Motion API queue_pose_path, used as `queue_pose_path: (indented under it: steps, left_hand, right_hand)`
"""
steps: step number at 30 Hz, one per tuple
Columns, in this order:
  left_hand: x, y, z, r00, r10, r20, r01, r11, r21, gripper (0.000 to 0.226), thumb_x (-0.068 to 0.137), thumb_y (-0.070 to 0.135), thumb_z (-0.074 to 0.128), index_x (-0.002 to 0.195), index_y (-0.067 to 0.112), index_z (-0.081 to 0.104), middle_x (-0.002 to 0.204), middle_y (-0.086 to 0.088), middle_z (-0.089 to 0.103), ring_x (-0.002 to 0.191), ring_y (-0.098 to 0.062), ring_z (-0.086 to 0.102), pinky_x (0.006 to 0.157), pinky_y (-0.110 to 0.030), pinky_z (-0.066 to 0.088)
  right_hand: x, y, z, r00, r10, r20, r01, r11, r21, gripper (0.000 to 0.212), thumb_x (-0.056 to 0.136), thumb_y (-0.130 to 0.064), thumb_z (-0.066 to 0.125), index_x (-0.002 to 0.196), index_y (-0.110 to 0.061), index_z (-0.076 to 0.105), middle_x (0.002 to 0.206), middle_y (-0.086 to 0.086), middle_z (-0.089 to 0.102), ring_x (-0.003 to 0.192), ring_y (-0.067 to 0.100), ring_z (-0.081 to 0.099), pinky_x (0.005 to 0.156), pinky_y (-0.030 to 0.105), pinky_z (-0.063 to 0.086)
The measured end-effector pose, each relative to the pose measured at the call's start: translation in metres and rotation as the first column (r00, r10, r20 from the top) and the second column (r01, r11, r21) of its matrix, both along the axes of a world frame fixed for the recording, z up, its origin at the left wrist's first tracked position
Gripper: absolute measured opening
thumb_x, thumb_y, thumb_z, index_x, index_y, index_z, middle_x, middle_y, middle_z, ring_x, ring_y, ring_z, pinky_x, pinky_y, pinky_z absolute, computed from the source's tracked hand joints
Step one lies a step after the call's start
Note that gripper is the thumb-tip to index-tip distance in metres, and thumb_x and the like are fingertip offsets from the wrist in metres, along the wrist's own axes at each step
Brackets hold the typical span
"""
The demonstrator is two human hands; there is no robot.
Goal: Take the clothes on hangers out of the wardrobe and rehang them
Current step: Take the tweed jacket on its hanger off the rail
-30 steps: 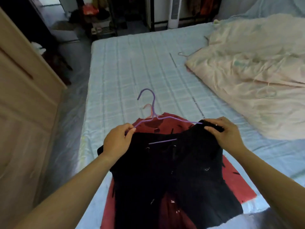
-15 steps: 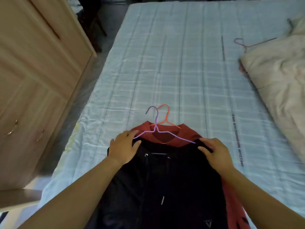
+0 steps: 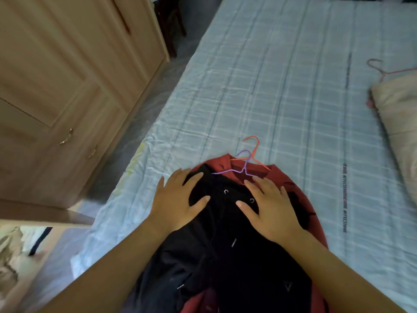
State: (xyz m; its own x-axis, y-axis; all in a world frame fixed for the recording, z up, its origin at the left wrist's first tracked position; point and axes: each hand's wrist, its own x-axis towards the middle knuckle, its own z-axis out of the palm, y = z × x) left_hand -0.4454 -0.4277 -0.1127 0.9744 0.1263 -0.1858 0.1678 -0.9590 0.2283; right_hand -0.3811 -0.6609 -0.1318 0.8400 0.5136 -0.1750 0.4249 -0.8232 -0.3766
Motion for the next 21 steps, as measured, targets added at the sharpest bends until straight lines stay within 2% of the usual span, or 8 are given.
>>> queue_pose_path:
  steps: [4, 10, 16, 19, 21]
  left_hand:
    - [-0.048, 0.022, 0.063, 0.988, 0.01, 0.157, -0.013, 1.0, 0.019, 0.068, 0.082, 0.073, 0.03, 0.138, 0.035, 0.042, 0.144, 0.0, 0.043, 0.135, -0.022, 0.037, 0.106, -0.059, 0.03]
    - [-0.152, 0.092, 0.151, 0.942, 0.152, 0.299, -0.178, 0.982, 0.064, 0.072, 0.083, 0.076, 0.021, 0.134, 0.033, 0.047, 0.134, 0.0, 0.051, 0.128, -0.024, 0.044, 0.102, -0.066, 0.03]
    - [-0.292, 0.167, 0.189, 0.856, 0.364, 0.368, -0.413, 0.908, 0.062, 0.068, 0.082, 0.072, 0.028, 0.132, 0.03, 0.051, 0.133, 0.0, 0.052, 0.125, -0.025, 0.047, 0.099, -0.059, 0.036]
    - [-0.371, 0.213, 0.198, 0.782, 0.485, 0.39, -0.541, 0.84, 0.04, 0.066, 0.083, 0.071, 0.029, 0.13, 0.031, 0.051, 0.132, 0.0, 0.053, 0.121, -0.026, 0.05, 0.098, -0.056, 0.039]
    - [-0.424, 0.248, 0.207, 0.747, 0.53, 0.401, -0.595, 0.802, 0.048, 0.069, 0.084, 0.074, 0.023, 0.13, 0.031, 0.05, 0.132, 0.001, 0.053, 0.12, -0.025, 0.051, 0.096, -0.055, 0.04]
  right_hand:
    - [-0.031, 0.045, 0.069, 0.99, 0.07, 0.123, -0.08, 0.994, 0.079, 0.071, 0.085, -0.066, 0.024, 0.132, -0.019, 0.05, 0.139, 0.007, 0.047, 0.13, 0.029, 0.041, 0.104, 0.057, 0.032]
    - [-0.097, 0.133, 0.153, 0.947, 0.227, 0.227, -0.273, 0.942, 0.195, 0.067, 0.087, -0.063, 0.03, 0.131, -0.017, 0.049, 0.139, 0.008, 0.046, 0.129, 0.03, 0.041, 0.099, 0.055, 0.037]
    - [-0.198, 0.25, 0.195, 0.852, 0.429, 0.299, -0.506, 0.821, 0.265, 0.07, 0.086, -0.064, 0.027, 0.131, -0.015, 0.05, 0.139, 0.006, 0.045, 0.128, 0.027, 0.042, 0.099, 0.054, 0.038]
    - [-0.262, 0.318, 0.207, 0.785, 0.498, 0.368, -0.608, 0.734, 0.303, 0.064, 0.086, -0.06, 0.035, 0.125, -0.014, 0.056, 0.133, 0.008, 0.052, 0.12, 0.028, 0.049, 0.094, 0.051, 0.044]
    - [-0.308, 0.369, 0.216, 0.733, 0.53, 0.426, -0.67, 0.669, 0.32, 0.059, 0.085, -0.056, 0.039, 0.12, -0.012, 0.06, 0.127, 0.008, 0.057, 0.114, 0.028, 0.053, 0.091, 0.047, 0.047]
